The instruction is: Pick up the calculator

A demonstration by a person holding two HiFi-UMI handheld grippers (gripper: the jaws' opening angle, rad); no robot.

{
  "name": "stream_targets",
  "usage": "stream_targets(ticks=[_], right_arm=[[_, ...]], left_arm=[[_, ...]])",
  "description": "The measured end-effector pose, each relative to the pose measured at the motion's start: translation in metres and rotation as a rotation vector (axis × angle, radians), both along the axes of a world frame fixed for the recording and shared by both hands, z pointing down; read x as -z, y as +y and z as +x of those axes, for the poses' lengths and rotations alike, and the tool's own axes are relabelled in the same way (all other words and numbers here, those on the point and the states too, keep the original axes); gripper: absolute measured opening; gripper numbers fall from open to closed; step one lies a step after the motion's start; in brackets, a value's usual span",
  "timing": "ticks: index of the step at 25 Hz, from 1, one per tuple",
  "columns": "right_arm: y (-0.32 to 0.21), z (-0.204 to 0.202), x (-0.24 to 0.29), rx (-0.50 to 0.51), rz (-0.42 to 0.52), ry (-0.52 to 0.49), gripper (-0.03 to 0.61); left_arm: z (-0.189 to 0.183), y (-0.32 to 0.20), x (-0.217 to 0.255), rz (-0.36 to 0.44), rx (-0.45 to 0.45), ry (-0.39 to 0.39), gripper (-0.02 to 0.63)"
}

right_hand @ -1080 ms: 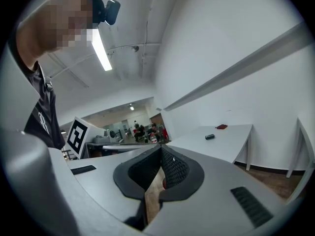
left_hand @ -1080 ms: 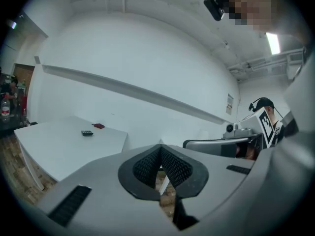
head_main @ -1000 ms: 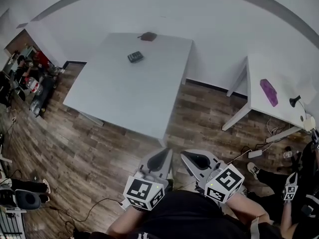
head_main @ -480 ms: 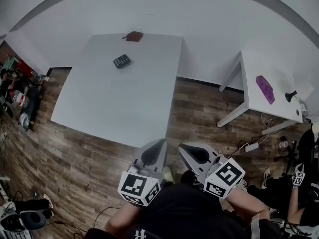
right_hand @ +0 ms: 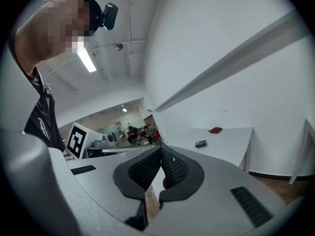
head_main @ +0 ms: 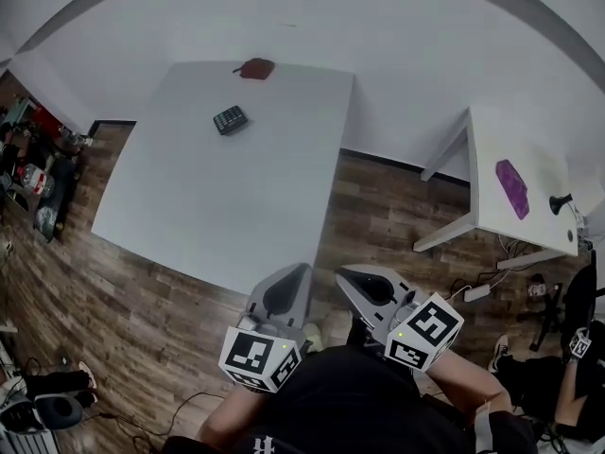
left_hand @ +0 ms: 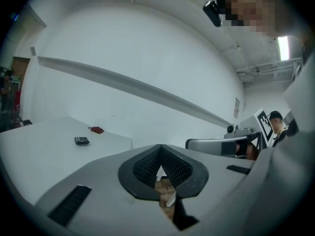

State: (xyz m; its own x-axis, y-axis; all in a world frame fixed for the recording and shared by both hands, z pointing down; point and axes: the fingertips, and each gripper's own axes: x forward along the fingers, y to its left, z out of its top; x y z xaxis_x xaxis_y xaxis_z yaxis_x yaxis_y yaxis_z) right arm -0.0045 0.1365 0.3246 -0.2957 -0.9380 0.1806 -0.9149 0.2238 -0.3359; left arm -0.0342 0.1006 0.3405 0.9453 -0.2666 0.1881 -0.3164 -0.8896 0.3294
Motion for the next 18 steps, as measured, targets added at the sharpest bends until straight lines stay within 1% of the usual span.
stream_targets(ticks=[4, 9, 15, 18], right_arm=[[-0.025, 0.034, -0.006, 0.059, -0.016, -0.005, 0.011], [-0.054, 0.089, -0.008, 0.129, -0.030, -0.012, 0.011], [-0.080, 0.140, -0.008, 0.227, -0.021, 0.004, 0.012], [-0.098, 0.159, -0.013, 0.269, -0.017, 0.000, 0.012]], left_arm=[[0.036, -0.020, -0.006, -0.026, 0.042, -0.012, 0.006], [0.085, -0.042, -0.007, -0.040, 0.112, -0.023, 0.006], [0.129, -0.063, -0.002, -0.051, 0.207, -0.018, 0.006], [0.145, -0.072, -0.005, -0.050, 0.248, -0.036, 0.006]])
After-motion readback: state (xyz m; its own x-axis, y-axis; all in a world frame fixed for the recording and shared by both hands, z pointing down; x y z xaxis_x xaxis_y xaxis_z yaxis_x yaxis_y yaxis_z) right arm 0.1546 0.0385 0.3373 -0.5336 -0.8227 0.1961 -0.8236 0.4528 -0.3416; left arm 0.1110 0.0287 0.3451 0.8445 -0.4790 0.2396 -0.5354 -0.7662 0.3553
